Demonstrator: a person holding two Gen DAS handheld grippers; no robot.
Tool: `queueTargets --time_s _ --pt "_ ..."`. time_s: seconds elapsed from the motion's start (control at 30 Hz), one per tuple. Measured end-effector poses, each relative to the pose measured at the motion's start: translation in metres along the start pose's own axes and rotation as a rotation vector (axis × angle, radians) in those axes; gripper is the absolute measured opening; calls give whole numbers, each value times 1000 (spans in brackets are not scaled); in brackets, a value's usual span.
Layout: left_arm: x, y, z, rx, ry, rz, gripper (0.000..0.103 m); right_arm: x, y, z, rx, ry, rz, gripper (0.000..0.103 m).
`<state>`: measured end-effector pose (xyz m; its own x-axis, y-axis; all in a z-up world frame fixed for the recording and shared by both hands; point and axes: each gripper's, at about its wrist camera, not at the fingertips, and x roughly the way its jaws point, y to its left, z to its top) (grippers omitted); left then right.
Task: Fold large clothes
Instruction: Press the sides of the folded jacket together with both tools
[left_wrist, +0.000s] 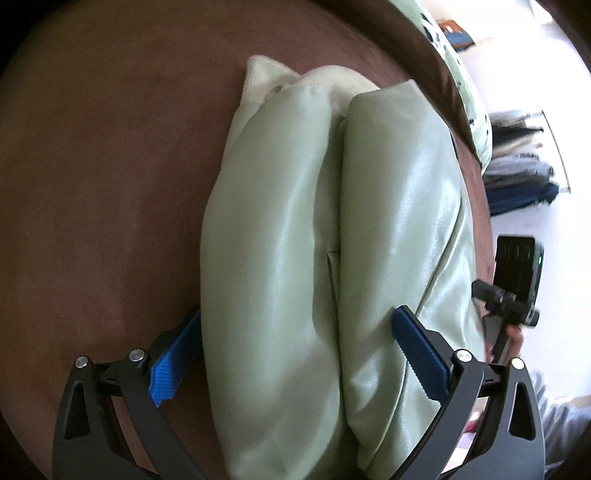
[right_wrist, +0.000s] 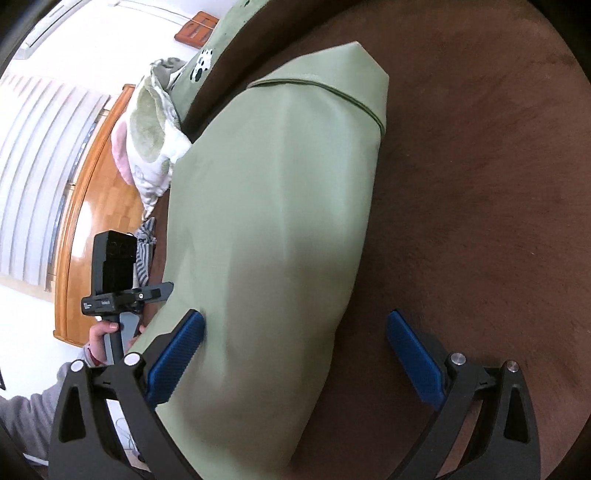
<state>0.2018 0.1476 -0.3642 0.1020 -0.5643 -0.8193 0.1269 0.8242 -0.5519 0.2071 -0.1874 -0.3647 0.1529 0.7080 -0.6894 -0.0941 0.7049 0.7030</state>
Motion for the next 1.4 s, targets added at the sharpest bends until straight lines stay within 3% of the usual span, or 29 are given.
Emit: queueTargets --time_s 0.07,0.37,0.73,0.87,0.97,1.03,1.1,1.27,1.4 --pt "0 -3 1 26 8 18 97 2 -1 1 -1 1 17 98" --pt "5 7 4 -2 50 -114 96 13 3 9 -33 43 70 95" --pt "12 2 5 24 105 -133 96 23 8 12 -55 93 53 94" --pt "15 -6 3 64 110 -108 96 22 8 12 -59 88 28 70" --pt "16 -17 -1 123 100 -43 84 21 9 10 -69 88 -9 59" --pt "17 -18 -2 102 87 -64 63 21 12 8 -80 78 -48 54" --pt "17 -21 -4 97 76 -68 53 20 15 6 -86 64 -83 50" --pt "13 -32 -12 108 33 -11 44 19 23 0 -115 33 -159 48" --pt "10 -39 -15 106 7 21 41 16 23 -3 -109 14 -165 46"
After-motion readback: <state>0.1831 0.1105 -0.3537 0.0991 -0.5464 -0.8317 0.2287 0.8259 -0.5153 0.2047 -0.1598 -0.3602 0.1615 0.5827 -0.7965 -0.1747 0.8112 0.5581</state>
